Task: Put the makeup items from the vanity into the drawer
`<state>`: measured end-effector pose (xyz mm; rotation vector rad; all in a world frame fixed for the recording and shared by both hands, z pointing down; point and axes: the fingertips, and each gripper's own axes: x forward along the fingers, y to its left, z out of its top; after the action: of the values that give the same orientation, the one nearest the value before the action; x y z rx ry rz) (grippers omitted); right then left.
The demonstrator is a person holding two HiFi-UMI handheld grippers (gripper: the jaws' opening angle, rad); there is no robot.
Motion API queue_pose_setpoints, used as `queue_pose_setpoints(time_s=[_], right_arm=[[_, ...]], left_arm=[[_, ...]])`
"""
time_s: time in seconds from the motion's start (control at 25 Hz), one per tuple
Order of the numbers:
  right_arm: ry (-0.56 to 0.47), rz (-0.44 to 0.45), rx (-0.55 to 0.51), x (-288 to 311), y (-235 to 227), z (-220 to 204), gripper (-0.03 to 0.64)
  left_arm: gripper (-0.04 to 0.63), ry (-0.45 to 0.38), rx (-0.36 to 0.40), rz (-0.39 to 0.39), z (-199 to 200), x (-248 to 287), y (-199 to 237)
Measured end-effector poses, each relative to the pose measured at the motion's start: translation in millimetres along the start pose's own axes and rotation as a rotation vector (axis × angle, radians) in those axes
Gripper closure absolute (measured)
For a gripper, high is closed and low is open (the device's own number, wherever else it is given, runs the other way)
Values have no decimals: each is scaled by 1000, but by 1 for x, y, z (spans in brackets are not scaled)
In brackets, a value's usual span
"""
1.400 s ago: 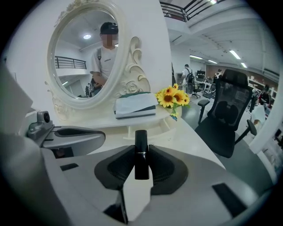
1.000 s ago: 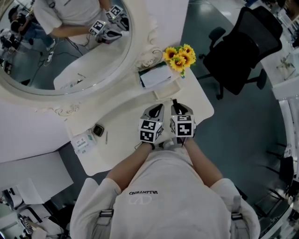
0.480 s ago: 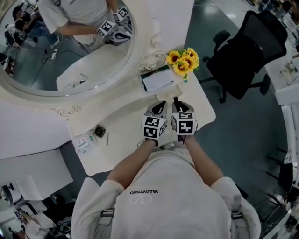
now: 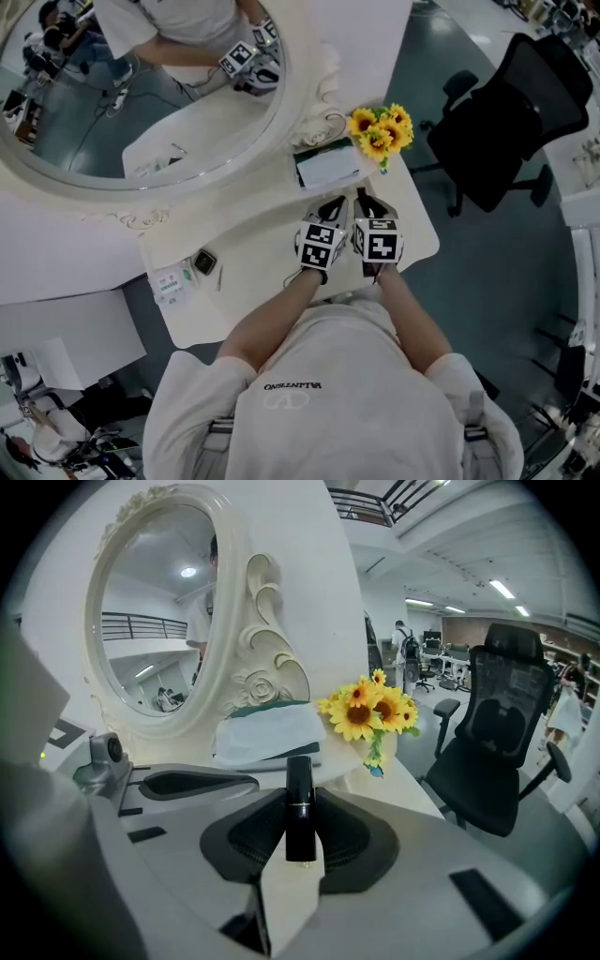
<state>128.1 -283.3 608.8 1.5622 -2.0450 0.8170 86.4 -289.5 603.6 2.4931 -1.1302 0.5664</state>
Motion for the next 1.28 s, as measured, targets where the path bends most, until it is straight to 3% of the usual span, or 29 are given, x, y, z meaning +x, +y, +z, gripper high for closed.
queue_pose_setpoints(time_s=[1.28], right_arm=[[41,25,-4,35,-6,3,509]], left_arm=[[592,25,-14,18,-4,26,16]])
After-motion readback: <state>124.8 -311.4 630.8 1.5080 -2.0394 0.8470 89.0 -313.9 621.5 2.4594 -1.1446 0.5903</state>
